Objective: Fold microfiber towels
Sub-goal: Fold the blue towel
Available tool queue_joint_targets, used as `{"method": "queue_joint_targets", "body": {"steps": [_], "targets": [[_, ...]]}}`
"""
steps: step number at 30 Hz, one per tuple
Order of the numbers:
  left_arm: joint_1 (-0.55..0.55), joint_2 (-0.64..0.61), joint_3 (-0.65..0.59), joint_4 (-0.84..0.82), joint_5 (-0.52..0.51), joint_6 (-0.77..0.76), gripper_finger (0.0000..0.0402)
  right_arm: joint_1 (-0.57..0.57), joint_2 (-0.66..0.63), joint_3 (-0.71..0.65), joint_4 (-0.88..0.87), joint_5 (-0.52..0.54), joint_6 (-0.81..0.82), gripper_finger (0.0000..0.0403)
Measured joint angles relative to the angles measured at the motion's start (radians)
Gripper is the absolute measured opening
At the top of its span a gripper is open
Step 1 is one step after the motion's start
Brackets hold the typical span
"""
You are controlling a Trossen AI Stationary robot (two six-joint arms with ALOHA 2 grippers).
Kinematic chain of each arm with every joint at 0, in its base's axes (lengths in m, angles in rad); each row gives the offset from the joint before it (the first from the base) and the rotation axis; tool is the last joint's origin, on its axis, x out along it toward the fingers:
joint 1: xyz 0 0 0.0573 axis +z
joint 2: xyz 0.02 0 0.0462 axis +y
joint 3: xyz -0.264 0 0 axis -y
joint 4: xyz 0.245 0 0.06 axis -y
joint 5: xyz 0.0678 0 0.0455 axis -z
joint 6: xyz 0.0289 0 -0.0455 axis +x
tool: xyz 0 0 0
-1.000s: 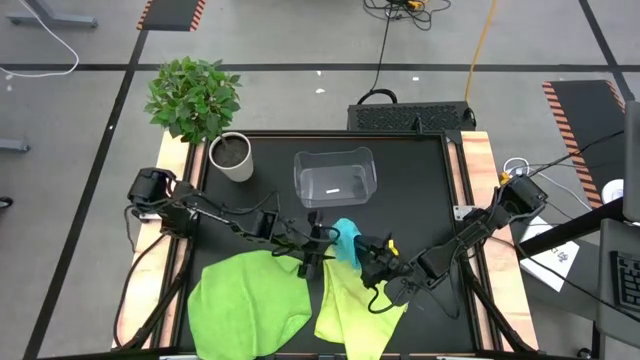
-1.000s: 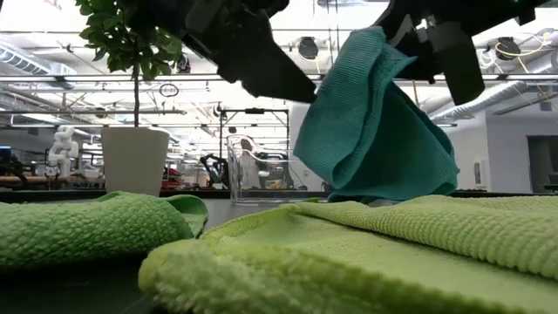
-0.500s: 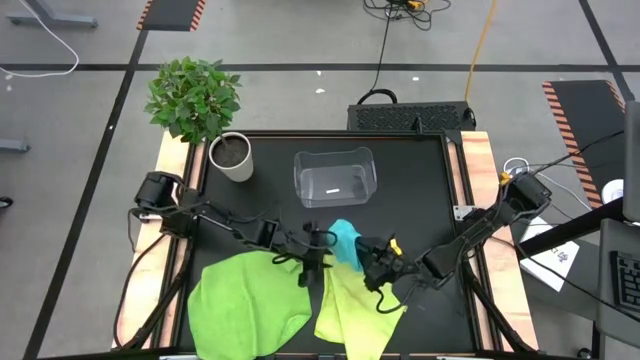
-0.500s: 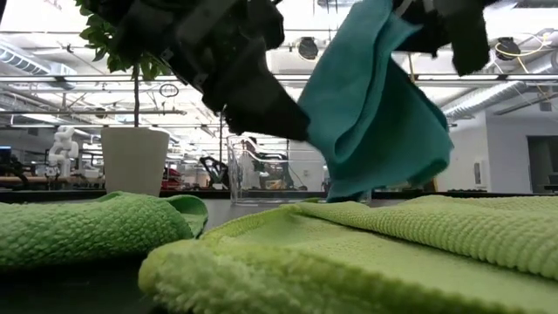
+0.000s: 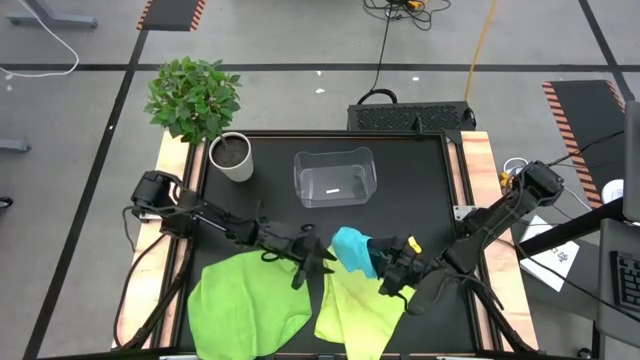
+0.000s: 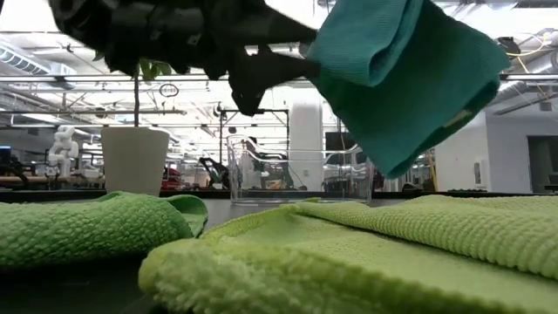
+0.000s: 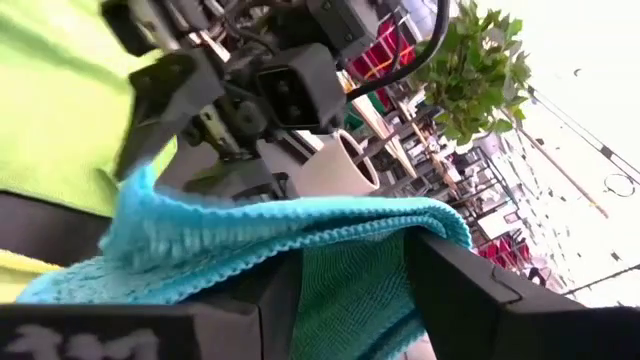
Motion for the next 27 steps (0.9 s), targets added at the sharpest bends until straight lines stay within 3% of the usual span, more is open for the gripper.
{"method": "queue_joint_targets", "body": {"steps": [5,9,14,27], "targets": [[0.0,0.046,-0.073,0.258,-0.013,-0.051,0.0178,-0.004,-0.001,0.0,0.002,-0.032,-0.005,0.0167],[0.0,0.096,-0.071,0.288,-0.011,-0.084,0.0177,-0.012,-0.001,0.0,0.071,-0.051,-0.074,0.0167],[-0.004,0.145,-0.067,0.459,0.082,-0.102,0.0177,-0.012,-0.001,0.0,0.13,-0.051,-0.155,0.0167],[-0.002,0.148,-0.068,0.456,0.088,-0.08,0.0177,-0.012,0.0,0.0,0.219,-0.053,-0.259,0.0167]]}}
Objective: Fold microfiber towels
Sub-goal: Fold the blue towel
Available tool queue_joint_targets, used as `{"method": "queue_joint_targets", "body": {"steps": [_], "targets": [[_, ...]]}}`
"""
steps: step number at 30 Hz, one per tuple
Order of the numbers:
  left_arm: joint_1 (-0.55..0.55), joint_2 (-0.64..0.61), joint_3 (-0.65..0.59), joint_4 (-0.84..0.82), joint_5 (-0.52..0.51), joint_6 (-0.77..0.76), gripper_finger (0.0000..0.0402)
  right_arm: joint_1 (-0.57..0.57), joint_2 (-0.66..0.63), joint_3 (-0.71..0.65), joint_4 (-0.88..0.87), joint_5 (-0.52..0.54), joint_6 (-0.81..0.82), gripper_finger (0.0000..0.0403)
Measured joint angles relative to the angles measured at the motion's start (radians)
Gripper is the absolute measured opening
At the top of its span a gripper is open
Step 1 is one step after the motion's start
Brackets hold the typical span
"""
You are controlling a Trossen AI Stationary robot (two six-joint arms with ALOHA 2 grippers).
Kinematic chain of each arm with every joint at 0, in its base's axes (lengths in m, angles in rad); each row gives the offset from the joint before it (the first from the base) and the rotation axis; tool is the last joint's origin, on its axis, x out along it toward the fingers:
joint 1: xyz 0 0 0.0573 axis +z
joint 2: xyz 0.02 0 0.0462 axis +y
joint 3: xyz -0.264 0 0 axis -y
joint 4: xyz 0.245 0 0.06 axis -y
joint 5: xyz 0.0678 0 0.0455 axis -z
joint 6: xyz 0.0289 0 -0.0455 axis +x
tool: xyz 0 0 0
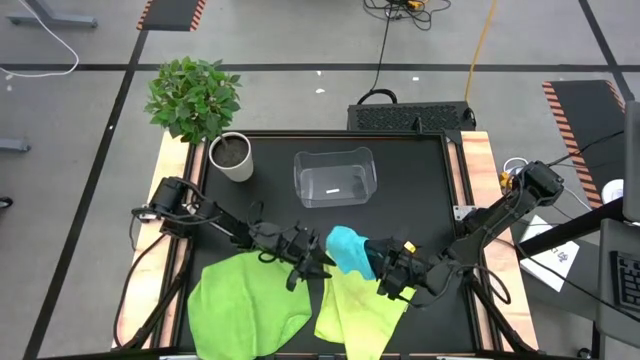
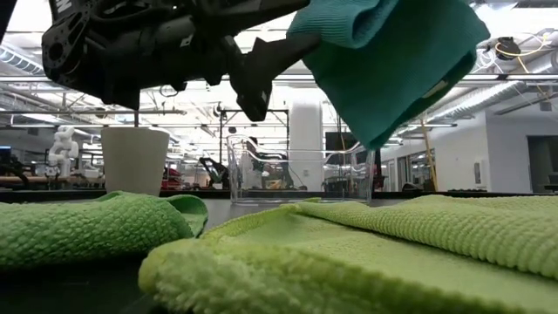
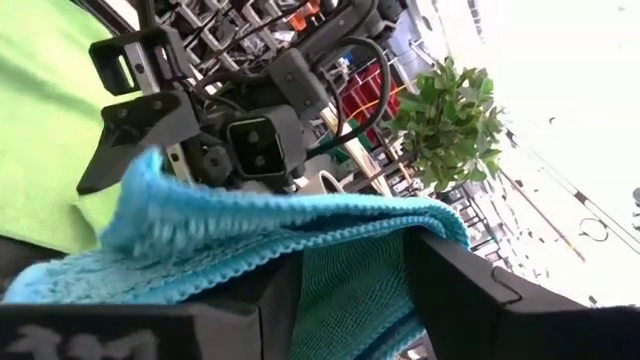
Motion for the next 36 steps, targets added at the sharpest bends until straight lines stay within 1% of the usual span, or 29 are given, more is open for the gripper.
{"method": "queue_joint_targets", "body": {"steps": [3,7,17,20,23,29,36], "targets": [[0.006,0.0,0.0,0.005,-0.004,-0.008,0.0177,0.0,0.0,0.0,0.034,-0.008,-0.026,0.0167],[0.013,0.0,0.0,0.033,-0.005,-0.007,0.0177,0.0,0.0,0.0,0.048,-0.075,-0.028,0.0167],[0.012,-0.001,0.0,0.041,-0.01,0.012,0.0177,-0.007,0.0,0.0,0.108,-0.084,-0.069,0.0167],[0.012,-0.001,0.0,0.051,-0.01,0.012,0.0177,-0.02,0.0,0.0,0.107,-0.125,-0.068,0.0167],[0.012,-0.001,0.0,0.059,-0.011,0.016,0.0177,-0.034,0.0,0.0,0.112,-0.136,-0.061,0.0167],[0.006,-0.001,0.001,0.093,-0.01,0.018,0.0177,-0.078,0.0,0.0,0.116,-0.204,-0.047,0.0167],[-0.016,-0.001,0.001,0.107,-0.025,0.027,0.0177,-0.107,0.0,0.0,0.125,-0.212,-0.052,0.0167]]}}
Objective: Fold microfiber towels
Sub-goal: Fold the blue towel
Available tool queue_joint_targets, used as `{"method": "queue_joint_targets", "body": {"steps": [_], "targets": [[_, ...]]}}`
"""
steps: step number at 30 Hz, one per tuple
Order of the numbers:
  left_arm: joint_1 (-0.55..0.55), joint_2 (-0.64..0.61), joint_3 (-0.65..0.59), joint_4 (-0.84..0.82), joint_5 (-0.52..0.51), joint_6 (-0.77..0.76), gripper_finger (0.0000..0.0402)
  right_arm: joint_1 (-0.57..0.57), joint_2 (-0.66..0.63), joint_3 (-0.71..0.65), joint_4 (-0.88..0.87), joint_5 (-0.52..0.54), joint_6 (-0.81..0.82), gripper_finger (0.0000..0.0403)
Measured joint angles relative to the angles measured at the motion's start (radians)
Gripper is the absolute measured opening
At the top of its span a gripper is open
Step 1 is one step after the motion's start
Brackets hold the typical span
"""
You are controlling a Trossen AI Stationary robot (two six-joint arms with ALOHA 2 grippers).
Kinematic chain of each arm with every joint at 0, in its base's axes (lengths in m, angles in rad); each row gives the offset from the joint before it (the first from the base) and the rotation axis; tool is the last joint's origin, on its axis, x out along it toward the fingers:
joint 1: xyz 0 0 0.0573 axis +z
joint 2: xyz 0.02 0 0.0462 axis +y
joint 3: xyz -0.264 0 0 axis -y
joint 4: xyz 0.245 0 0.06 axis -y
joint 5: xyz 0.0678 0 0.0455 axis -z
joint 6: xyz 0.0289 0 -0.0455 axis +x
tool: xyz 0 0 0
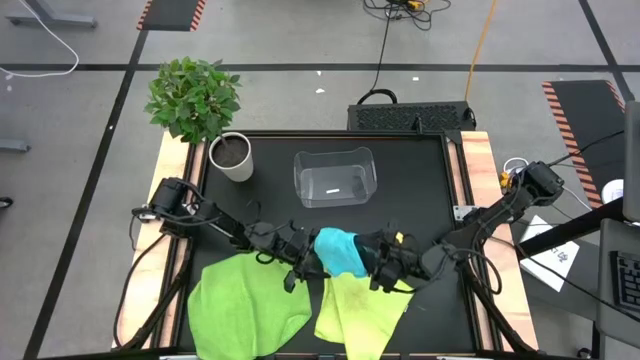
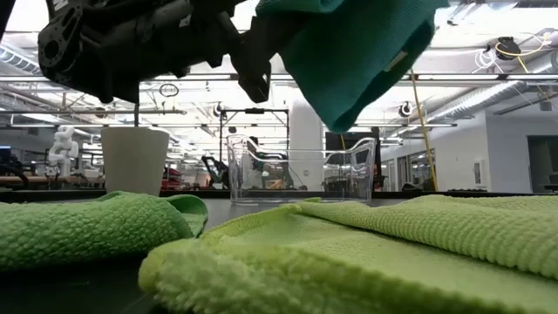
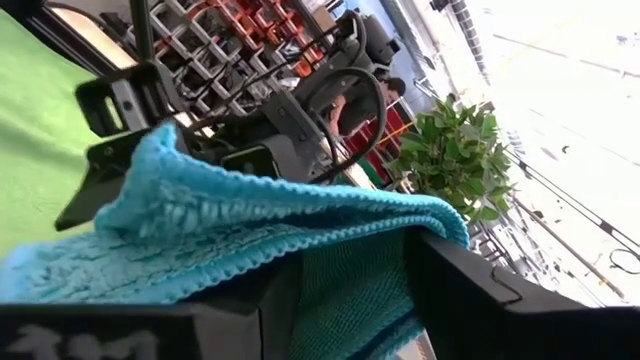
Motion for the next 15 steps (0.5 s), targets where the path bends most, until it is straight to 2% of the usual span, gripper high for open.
{"method": "queue_joint_targets", "body": {"steps": [5,9,12,15], "targets": [[-0.003,0.0,0.038,-0.006,-0.01,0.017,0.0177,-0.017,0.0,0.0,0.009,-0.028,0.001,0.0167],[-0.007,0.0,0.082,-0.086,-0.01,0.077,0.0167,-0.019,0.0,0.0,0.009,-0.029,0.001,0.0167],[-0.019,0.0,0.1,-0.136,-0.016,0.134,0.0115,-0.016,0.0,0.0,0.009,-0.023,0.001,0.0167],[-0.03,0.0,0.097,-0.149,-0.008,0.163,0.003,-0.008,0.0,0.0,-0.007,-0.02,0.0,0.0167]]}}
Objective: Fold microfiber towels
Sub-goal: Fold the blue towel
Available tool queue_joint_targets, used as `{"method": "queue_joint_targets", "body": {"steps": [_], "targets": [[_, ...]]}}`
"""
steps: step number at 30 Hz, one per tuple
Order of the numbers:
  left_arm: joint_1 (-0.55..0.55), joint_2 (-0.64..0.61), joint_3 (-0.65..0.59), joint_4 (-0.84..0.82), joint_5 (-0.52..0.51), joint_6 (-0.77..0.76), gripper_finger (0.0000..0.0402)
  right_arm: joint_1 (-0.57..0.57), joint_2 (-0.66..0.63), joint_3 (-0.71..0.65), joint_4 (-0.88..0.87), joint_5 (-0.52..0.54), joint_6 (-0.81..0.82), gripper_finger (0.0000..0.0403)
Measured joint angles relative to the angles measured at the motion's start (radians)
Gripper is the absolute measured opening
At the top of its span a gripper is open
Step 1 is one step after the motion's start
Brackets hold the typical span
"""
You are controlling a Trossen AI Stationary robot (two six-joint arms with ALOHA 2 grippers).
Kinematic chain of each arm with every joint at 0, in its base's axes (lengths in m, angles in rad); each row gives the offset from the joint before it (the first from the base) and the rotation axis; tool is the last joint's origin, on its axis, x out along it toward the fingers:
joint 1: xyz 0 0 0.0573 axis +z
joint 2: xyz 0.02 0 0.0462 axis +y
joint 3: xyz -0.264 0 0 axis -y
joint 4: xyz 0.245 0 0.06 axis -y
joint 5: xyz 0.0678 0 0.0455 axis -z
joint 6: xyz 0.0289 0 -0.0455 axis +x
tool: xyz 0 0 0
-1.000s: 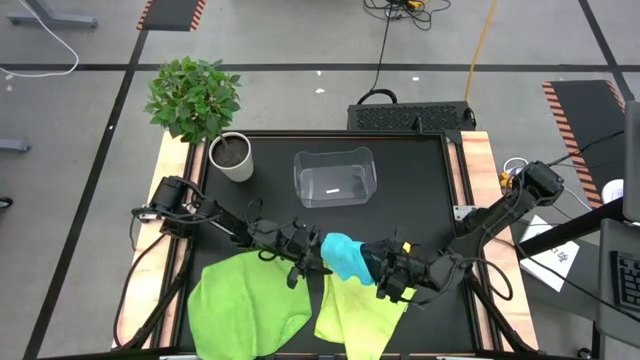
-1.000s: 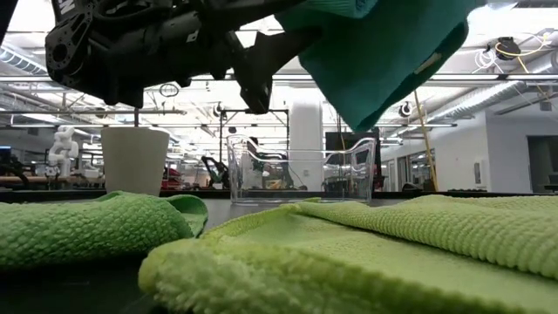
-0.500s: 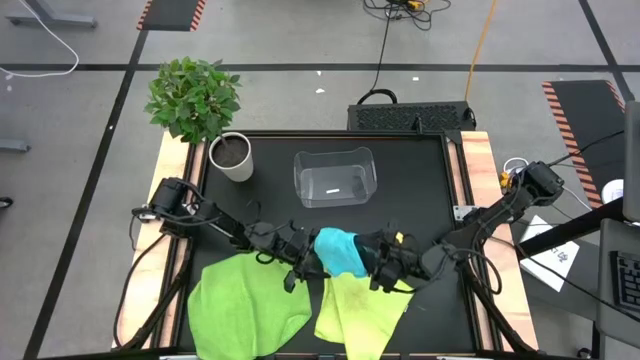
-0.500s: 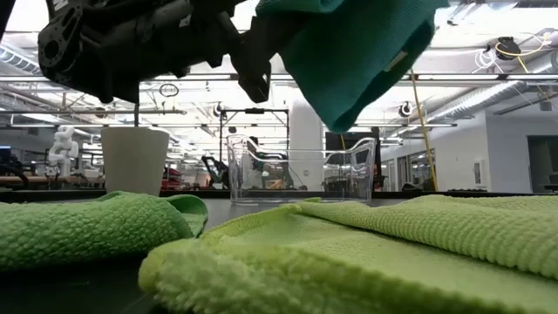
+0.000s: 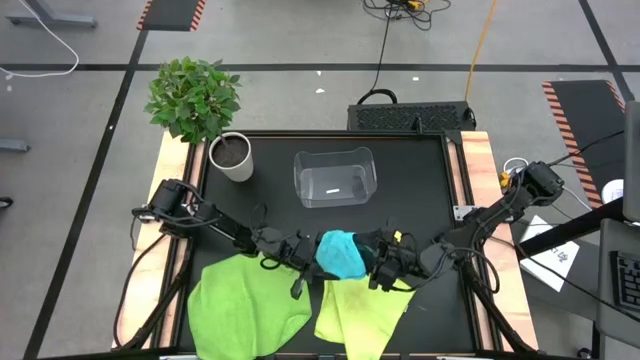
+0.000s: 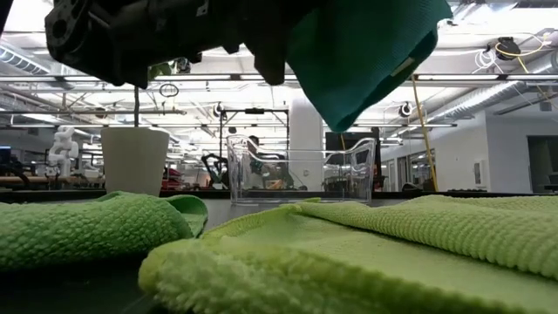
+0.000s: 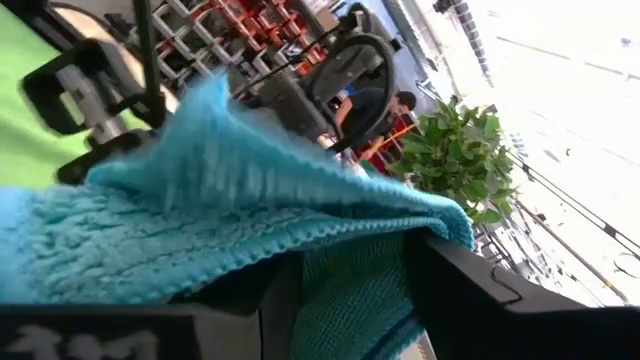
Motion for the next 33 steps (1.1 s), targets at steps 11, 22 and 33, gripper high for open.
{"method": "queue_joint_targets", "body": {"steps": [11,22,33], "targets": [[-0.078,0.0,-0.001,-0.064,0.036,-0.02,0.0004,0.014,0.0,0.0,-0.277,0.002,0.118,0.0167],[-0.151,-0.233,-0.052,-0.263,-0.119,0.041,0.0002,0.106,0.0,0.0,-0.369,0.033,0.22,0.0168],[-0.063,-0.311,-0.048,-0.321,-0.075,-0.04,0.0001,0.152,0.0,0.0,-0.282,0.058,0.347,0.0226]]}}
